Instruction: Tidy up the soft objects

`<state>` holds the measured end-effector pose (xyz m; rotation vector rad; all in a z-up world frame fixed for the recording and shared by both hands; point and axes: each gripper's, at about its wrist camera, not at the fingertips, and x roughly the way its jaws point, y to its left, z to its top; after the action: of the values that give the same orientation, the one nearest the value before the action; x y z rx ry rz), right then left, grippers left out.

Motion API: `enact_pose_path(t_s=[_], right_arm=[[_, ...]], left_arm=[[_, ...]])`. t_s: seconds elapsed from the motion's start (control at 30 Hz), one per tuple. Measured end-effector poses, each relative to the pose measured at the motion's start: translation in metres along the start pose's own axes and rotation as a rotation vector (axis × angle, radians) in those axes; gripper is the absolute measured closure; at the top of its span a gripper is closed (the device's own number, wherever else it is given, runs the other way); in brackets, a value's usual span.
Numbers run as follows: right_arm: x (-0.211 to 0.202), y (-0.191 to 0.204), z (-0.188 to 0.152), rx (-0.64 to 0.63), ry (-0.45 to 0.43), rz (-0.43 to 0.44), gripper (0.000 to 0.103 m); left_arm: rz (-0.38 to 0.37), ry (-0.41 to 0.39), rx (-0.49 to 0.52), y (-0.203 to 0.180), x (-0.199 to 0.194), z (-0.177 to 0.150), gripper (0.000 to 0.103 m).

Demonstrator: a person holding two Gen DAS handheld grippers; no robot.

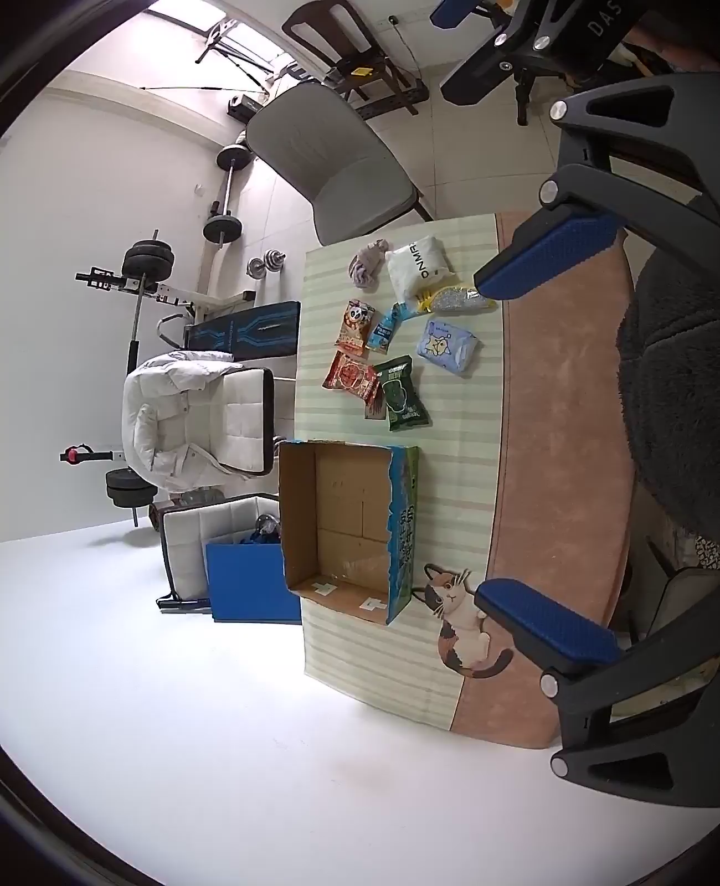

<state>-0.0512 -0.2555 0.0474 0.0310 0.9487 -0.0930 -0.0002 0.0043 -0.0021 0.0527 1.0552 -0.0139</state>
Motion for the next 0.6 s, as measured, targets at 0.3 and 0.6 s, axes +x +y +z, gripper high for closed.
enact_pose_path(t_s=[0.3, 0.6], right_arm=[[0.003, 0.001, 0.001, 0.001, 0.013, 0.001, 0.0], [0.009, 0.01, -0.002, -0.007, 0.012, -0.008, 0.0]], left_arm=[[-0.001, 0.004, -0.019, 0.006, -0.003, -0.002, 0.0], [-0.003, 0.006, -0.024, 0.007, -0.004, -0.003, 0.0]])
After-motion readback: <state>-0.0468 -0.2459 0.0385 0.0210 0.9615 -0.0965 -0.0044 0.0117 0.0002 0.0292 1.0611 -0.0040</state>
